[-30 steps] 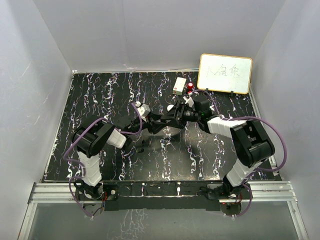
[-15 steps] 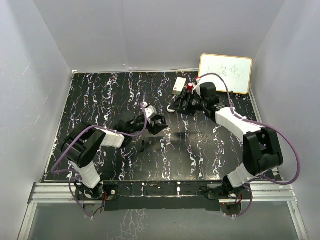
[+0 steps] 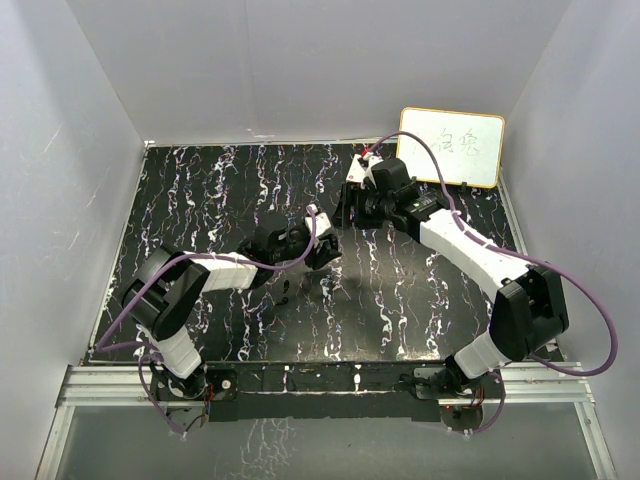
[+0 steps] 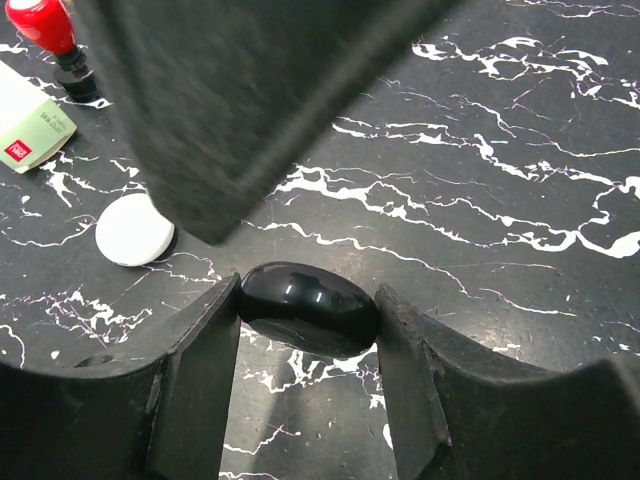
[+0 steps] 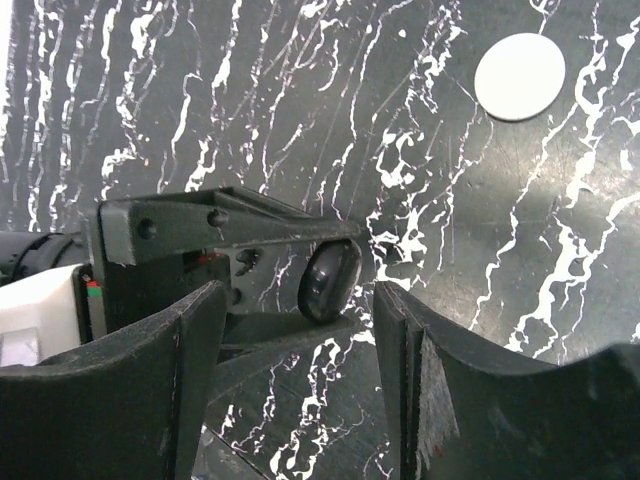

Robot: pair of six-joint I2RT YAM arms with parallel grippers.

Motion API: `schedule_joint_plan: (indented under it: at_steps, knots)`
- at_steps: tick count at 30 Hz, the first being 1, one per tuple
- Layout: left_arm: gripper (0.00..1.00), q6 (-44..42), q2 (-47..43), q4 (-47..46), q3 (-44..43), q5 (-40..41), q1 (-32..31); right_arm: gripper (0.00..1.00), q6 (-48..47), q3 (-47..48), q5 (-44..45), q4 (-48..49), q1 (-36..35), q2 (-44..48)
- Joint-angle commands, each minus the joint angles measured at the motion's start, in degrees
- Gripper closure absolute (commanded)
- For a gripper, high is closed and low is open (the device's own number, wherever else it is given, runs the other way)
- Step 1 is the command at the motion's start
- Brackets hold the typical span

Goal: Insert the wireless bluetooth earbuds into the charging case
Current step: Pick up the charging case at the center of the board.

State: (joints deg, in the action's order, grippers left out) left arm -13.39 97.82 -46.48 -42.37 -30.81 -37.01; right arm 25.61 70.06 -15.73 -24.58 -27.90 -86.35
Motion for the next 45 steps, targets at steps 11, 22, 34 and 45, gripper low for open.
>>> schedule_joint_plan:
  at_steps: [11,22,34,45]
  knots:
    - [1.00,-1.14,-2.01,1.84,-3.70,0.85,-0.68,0.46,-0.91,-1.15,4.34,-1.06,-3.09,0.06]
    - [1.00,-1.23,-2.36,1.74,-4.28,0.53,-1.19,0.53,0.04,-0.91,3.48,-0.23,-3.52,-2.46]
    - [1.00,-1.64,-2.54,2.02,-4.77,0.40,-1.82,0.64,0.23,-0.72,3.63,-0.12,-3.74,-3.81]
    - [1.00,-1.72,-2.63,1.98,-4.71,0.53,-1.92,0.71,0.28,-0.71,3.58,-0.33,-3.78,-4.72]
